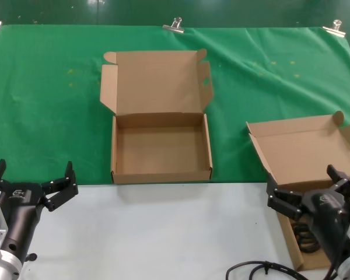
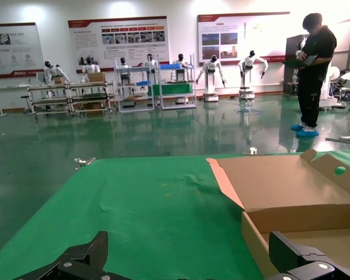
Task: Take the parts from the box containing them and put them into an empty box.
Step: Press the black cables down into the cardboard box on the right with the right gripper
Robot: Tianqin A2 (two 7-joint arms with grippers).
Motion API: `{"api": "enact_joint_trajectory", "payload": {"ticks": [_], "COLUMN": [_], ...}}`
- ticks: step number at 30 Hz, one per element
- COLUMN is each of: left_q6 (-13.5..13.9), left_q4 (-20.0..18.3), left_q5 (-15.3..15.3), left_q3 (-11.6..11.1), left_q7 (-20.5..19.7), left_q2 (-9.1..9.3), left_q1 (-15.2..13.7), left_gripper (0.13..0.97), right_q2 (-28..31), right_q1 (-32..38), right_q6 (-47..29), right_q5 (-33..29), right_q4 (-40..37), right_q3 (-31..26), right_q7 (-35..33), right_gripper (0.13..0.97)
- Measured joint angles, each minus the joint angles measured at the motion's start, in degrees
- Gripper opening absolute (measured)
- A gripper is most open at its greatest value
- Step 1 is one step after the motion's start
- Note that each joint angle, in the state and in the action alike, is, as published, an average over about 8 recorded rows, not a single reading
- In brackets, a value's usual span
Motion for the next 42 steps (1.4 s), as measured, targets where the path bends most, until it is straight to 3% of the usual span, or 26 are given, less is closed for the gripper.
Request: {"api": "enact_joint_trajectory", "payload": {"ticks": [29, 36, 42], "left_q6": [0.0, 0.0, 0.0], "left_q4": [0.0, 0.0, 0.0], "left_q5": [0.0, 0.01, 0.01], "left_q3": [0.0, 0.0, 0.0], "left_q7": [-0.01, -0.01, -0.01], "left_q2": [0.0, 0.0, 0.0], "left_q1": [0.0, 0.0, 0.0], "left_gripper": [0.966, 0.966, 0.966], "right_q2": [1.28, 7.39, 18.46], "right_q1": [-0.65, -2.16, -0.79], "right_q6": [0.68, 3.12, 6.02], "right_q5": [0.26, 2.65, 9.03], "right_q4": [0.78, 2.86, 3.79], "right_q3": [-0.77, -4.6, -13.61], "right_q7": [0.29, 0.76, -0.15], "right_gripper": [0.966, 0.966, 0.966]}}
